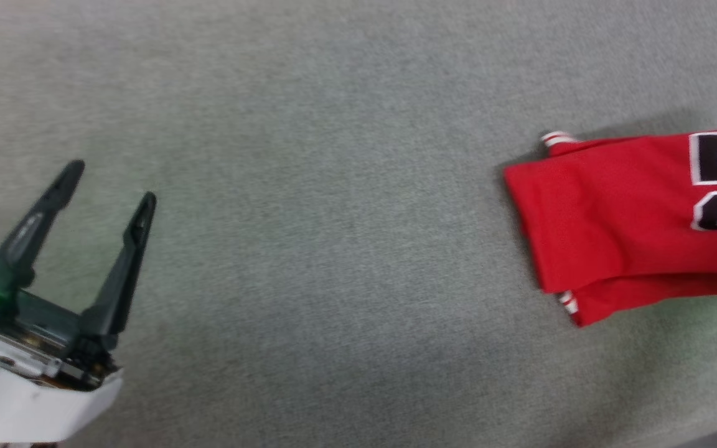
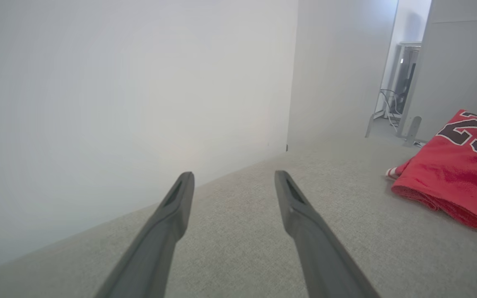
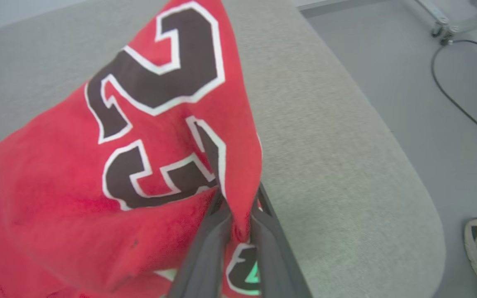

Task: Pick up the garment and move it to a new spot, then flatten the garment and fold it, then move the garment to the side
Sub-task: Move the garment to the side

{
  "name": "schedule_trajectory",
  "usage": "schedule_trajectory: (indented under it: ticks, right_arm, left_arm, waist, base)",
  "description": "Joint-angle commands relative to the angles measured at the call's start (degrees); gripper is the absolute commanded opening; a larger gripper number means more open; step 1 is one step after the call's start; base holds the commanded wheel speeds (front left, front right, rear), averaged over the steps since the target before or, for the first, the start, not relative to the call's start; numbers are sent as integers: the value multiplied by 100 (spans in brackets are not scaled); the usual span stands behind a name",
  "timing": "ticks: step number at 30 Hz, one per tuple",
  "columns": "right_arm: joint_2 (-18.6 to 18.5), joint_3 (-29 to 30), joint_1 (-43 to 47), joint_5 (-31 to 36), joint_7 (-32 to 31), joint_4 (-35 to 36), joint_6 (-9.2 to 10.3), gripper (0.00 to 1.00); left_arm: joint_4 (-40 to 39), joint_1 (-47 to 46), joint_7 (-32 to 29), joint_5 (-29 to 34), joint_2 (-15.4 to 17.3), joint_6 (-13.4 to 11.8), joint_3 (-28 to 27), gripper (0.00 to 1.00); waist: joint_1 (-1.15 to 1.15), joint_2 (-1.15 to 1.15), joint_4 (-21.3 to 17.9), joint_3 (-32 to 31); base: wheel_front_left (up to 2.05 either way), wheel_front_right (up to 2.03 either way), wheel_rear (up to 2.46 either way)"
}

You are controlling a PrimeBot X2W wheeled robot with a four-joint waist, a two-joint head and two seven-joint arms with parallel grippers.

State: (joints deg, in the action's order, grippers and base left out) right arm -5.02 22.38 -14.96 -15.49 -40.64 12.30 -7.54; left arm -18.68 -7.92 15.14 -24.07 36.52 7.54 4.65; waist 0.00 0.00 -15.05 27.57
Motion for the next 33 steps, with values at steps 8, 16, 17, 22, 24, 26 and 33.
schedule_trajectory:
  ticks: [8,16,17,22,24,26,33]
  right_arm:
    - [181,687,-398,412,961,-210,13,0]
    - [208,1087,-1119,879,1687,-531,12,0]
    - [212,1131,-1215,926,1750,-559,12,0]
    - [217,1273,-1528,1200,1983,-664,12,0]
    - [218,1309,-1607,1292,2081,-753,12,0]
    - [217,1288,-1674,1421,2248,-918,12,0]
    - [217,1403,-1852,1779,2712,-1307,12,5]
  left_arm:
    - [-454,-542,-7,-39,751,-11,171,100]
    - [-642,-1050,-7,-108,1111,-12,390,100]
    - [-649,-1084,-7,-115,1151,-11,389,100]
    - [-674,-1116,-7,-150,1327,-12,326,100]
    - [-679,-1116,-7,-171,1368,-11,301,100]
    - [-666,-1121,-7,-210,1429,-12,252,100]
    - [-653,-1061,-7,-240,1528,-11,163,100]
  waist:
    - [0,0,-736,761]
    - [0,0,-912,987]
    - [0,0,-919,1009]
    - [0,0,-925,1107]
    - [0,0,-917,1134]
    - [0,0,-905,1172]
    - [0,0,-883,1261]
  base:
    - [0,0,0]
    - [0,0,0]
    - [0,0,0]
    - [0,0,0]
    - [0,0,0]
    - [0,0,0]
    - [0,0,0]
